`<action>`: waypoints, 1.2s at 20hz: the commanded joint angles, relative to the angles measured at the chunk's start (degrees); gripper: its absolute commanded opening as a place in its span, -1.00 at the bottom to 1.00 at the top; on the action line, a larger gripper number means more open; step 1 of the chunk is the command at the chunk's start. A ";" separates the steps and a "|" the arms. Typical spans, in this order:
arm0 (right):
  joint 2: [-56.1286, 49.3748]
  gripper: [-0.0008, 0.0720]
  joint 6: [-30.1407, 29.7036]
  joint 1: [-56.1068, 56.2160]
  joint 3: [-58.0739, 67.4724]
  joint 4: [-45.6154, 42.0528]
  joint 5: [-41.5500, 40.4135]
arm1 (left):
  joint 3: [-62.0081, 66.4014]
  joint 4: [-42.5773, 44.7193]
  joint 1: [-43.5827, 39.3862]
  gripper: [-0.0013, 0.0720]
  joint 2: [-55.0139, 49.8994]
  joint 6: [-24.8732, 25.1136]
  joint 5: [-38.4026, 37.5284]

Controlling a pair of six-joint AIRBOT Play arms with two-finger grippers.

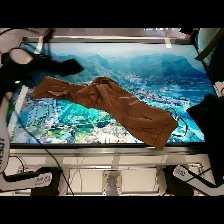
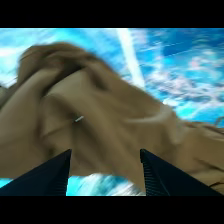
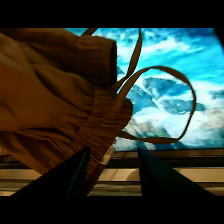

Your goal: Fold the clothes and pants, and hang the long-sleeved shirts on hangers.

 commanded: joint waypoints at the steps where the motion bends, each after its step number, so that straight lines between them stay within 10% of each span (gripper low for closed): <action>1: 4.52 0.58 -4.13 -1.66 -22.08 6.14 -8.72 | -9.53 2.99 17.29 0.32 7.19 -0.02 -7.41; 2: 4.26 0.91 -4.11 -1.66 -25.42 6.43 -9.20 | -11.80 3.02 21.18 0.32 8.11 -0.02 -7.39; 11: 4.22 0.85 -7.93 -1.66 -32.28 17.49 -28.15 | -16.09 0.07 31.15 0.32 5.97 -0.04 -2.34; 16: 2.25 0.40 -11.23 -1.60 -32.30 20.31 -29.42 | -16.09 -1.57 31.15 0.32 4.13 -0.04 -0.90; 18: 1.38 -0.89 -15.39 -1.62 -32.24 22.97 -28.15 | -16.09 -1.57 31.15 0.32 3.15 -0.07 -1.16; 24: 4.24 -0.92 -17.09 -2.03 -21.40 24.24 -24.96 | -16.11 -1.57 31.15 0.32 2.82 -0.07 -1.05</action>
